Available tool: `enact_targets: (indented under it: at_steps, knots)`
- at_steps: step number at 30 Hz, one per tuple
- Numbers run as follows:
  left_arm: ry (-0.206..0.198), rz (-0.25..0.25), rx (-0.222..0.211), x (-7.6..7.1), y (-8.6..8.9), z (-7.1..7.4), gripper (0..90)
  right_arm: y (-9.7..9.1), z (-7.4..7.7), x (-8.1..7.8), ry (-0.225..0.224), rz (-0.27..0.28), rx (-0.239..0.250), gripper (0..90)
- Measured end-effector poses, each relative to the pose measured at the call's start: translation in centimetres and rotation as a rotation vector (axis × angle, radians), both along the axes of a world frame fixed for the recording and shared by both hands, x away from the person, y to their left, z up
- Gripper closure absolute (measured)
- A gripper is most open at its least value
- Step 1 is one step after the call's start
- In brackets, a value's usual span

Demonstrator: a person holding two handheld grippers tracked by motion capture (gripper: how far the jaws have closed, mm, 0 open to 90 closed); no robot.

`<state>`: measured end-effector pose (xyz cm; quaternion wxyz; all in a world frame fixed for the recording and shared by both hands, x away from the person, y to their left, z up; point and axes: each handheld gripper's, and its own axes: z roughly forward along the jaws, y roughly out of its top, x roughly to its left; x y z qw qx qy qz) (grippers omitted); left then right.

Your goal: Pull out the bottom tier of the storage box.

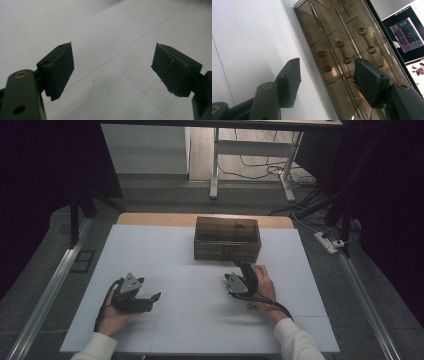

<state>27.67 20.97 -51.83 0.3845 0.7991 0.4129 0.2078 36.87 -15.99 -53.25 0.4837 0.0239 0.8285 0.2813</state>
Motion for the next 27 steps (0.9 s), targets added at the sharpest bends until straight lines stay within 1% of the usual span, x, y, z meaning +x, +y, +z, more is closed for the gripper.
enact_targets:
  at_steps: [7,12,13,15,20,22,26,27]
  knots:
    - [0.0,-0.001,0.008,0.0,-0.1,0.0,17.6,0.0,-0.2,0.3,-0.005,-0.002,-0.001,39.6]
    - [0.003,-0.002,0.008,0.1,0.0,-0.1,17.6,0.1,-0.6,0.5,0.003,0.003,-0.01,41.8]
    - [0.003,-0.002,0.009,0.1,0.0,-0.1,17.6,0.2,-0.7,0.5,-0.007,0.009,-0.027,42.7]
    - [0.003,-0.002,0.009,0.1,0.0,-0.1,17.6,0.4,-0.8,0.6,-0.014,0.014,-0.025,43.7]
    - [0.003,0.0,0.01,0.1,0.0,-0.1,17.7,0.4,-0.9,0.7,-0.016,0.01,-0.026,45.9]
    - [0.002,0.001,0.01,0.1,0.0,-0.1,17.7,0.4,-1.0,0.9,-0.021,0.015,-0.04,47.6]
    - [0.002,0.002,0.012,0.1,0.0,-0.1,17.7,0.5,-1.0,1.1,-0.028,0.01,-0.038,48.7]
    - [0.002,0.002,0.012,0.1,0.0,-0.1,17.7,0.6,-1.0,1.2,-0.035,0.012,-0.044,49.2]
